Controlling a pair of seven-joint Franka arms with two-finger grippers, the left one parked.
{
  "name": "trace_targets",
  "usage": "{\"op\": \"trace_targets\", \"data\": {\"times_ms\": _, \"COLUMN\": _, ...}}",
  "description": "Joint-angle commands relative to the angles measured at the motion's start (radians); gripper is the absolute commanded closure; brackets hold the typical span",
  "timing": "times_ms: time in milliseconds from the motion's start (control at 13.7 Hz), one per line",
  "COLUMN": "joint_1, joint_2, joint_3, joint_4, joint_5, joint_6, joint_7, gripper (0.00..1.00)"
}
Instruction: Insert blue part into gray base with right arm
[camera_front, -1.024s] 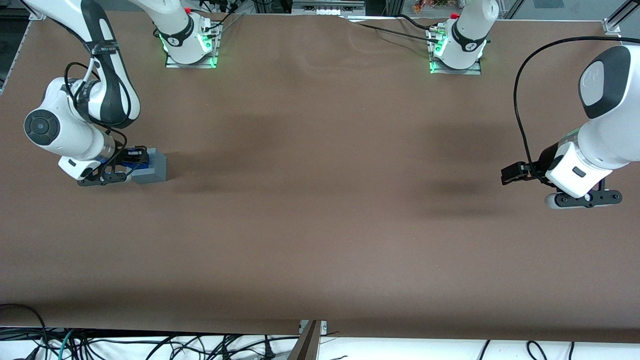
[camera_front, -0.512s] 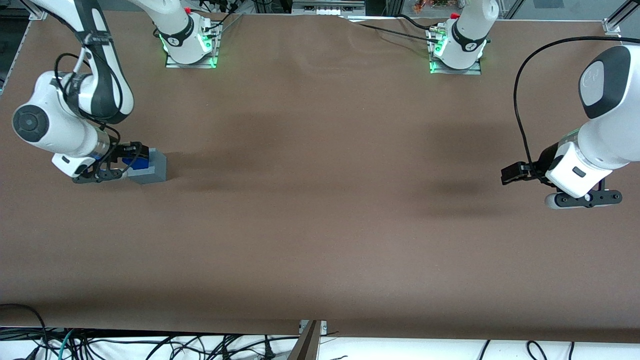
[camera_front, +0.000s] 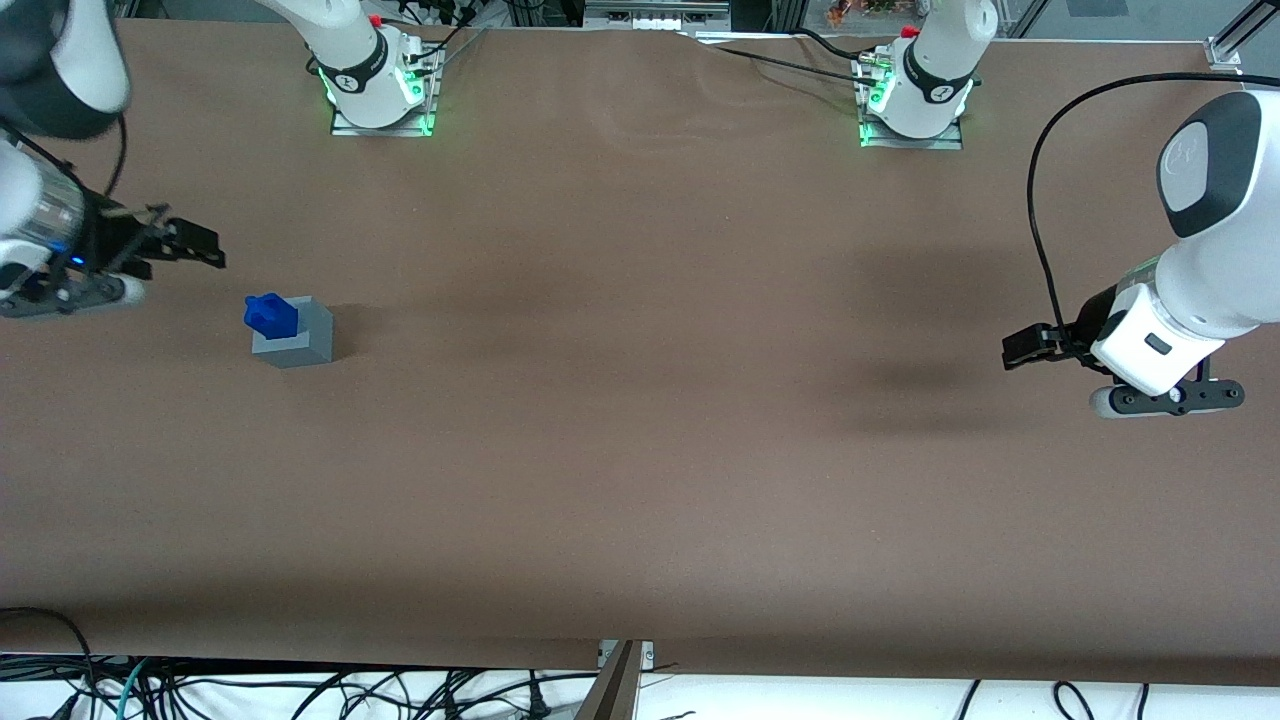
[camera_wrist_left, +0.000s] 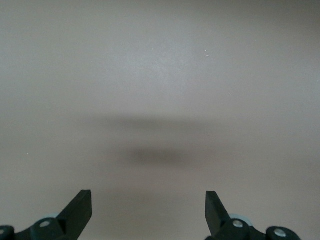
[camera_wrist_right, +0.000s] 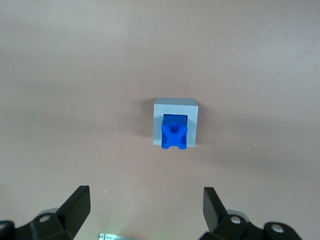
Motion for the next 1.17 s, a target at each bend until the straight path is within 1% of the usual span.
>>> {"op": "trace_targets", "data": {"times_ms": 0, "joint_1": 0.0, "joint_2": 0.024, "joint_3": 0.004, "joint_4": 0.117, "joint_5": -0.003, "joint_6": -0.13, "joint_7": -0.003, "gripper": 0.0}}
{"op": "trace_targets", "data": {"times_ms": 73, "joint_1": -0.007, "joint_2": 0.019, "joint_3": 0.021, "joint_4": 0.128, "joint_5": -0.006, "joint_6": -0.133, "joint_7": -0.003, "gripper": 0.0}}
{"op": "trace_targets", "data": {"times_ms": 146, "joint_1": -0.047, "joint_2": 0.016, "joint_3": 0.081, "joint_4": 0.128, "joint_5": -0.008, "joint_6": -0.145, "joint_7": -0.002, "gripper": 0.0}}
{"op": "trace_targets", "data": {"times_ms": 293, "joint_1": -0.233, "joint_2": 0.001, "joint_3": 0.274, "joint_4": 0.131, "joint_5": -0.012, "joint_6": -0.142, "joint_7": 0.03, "gripper": 0.0}}
{"op": "trace_targets", "data": {"times_ms": 366, "joint_1": -0.298, "joint_2": -0.015, "joint_3": 0.336, "joint_4": 0.116, "joint_5": -0.017, "joint_6": -0.13, "joint_7": 0.053, "gripper": 0.0}}
{"op": "trace_targets", "data": {"times_ms": 439, "joint_1": -0.34, "joint_2": -0.019, "joint_3": 0.361, "joint_4": 0.099, "joint_5": -0.012, "joint_6": -0.098, "joint_7": 0.066, "gripper": 0.0}}
{"op": "trace_targets", "data": {"times_ms": 512, "joint_1": -0.363, "joint_2": -0.024, "joint_3": 0.366, "joint_4": 0.09, "joint_5": -0.002, "joint_6": -0.081, "joint_7": 0.066, "gripper": 0.0}}
{"op": "trace_targets", "data": {"times_ms": 585, "joint_1": -0.365, "joint_2": -0.019, "joint_3": 0.366, "joint_4": 0.093, "joint_5": -0.003, "joint_6": -0.07, "joint_7": 0.063, "gripper": 0.0}}
{"op": "trace_targets", "data": {"times_ms": 805, "joint_1": -0.365, "joint_2": -0.027, "joint_3": 0.366, "joint_4": 0.084, "joint_5": -0.006, "joint_6": 0.069, "joint_7": 0.063, "gripper": 0.0}}
{"op": "trace_targets", "data": {"times_ms": 1098, "joint_1": -0.369, "joint_2": -0.027, "joint_3": 0.361, "joint_4": 0.082, "joint_5": -0.003, "joint_6": 0.047, "joint_7": 0.055, "gripper": 0.0}}
